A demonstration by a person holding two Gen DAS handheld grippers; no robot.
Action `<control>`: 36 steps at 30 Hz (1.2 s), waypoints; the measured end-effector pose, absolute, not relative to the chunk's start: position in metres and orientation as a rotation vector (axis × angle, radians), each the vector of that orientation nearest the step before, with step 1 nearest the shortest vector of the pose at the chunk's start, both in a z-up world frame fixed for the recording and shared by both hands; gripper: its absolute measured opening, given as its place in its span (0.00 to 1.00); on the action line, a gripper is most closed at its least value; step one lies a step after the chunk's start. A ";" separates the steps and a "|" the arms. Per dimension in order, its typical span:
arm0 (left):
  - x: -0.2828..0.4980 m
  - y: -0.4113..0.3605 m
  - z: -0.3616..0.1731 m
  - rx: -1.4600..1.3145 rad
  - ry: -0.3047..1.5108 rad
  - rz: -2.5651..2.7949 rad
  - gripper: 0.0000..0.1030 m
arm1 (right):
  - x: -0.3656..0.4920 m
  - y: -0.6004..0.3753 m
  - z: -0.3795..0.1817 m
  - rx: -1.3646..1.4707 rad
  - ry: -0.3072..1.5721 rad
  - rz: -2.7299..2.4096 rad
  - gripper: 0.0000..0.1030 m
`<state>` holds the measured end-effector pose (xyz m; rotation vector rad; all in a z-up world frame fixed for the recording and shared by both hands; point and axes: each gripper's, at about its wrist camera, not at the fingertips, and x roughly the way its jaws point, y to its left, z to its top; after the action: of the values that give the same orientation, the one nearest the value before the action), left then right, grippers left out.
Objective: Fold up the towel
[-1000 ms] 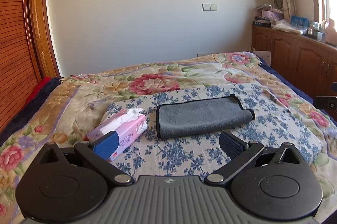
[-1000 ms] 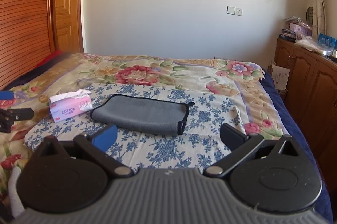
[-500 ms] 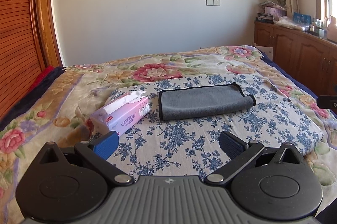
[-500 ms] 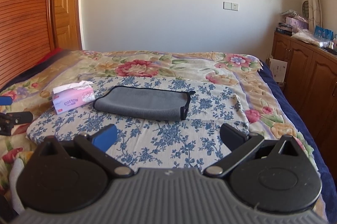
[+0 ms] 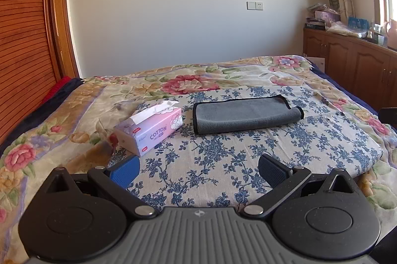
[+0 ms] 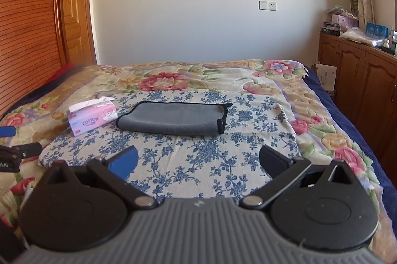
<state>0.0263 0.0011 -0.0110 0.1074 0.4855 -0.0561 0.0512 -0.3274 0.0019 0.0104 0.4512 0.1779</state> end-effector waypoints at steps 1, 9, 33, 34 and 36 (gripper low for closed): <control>0.026 0.002 -0.012 0.107 0.486 -0.055 1.00 | 0.050 -0.327 0.001 0.010 0.451 0.177 1.00; 0.022 0.002 -0.012 0.100 0.459 -0.057 1.00 | 0.046 -0.326 -0.002 -0.002 0.423 0.156 1.00; 0.019 0.008 -0.004 0.062 0.320 -0.022 1.00 | 0.044 -0.321 -0.005 -0.016 0.330 0.132 1.00; 0.019 0.008 -0.004 0.060 0.318 -0.020 1.00 | 0.044 -0.321 -0.005 -0.014 0.328 0.131 1.00; 0.018 0.009 -0.004 0.057 0.314 -0.019 1.00 | 0.044 -0.322 -0.004 -0.012 0.322 0.130 1.00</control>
<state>0.0185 0.0089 -0.0035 0.0570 0.3142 -0.0192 0.0436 -0.3216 -0.0043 -0.0122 0.3216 0.1296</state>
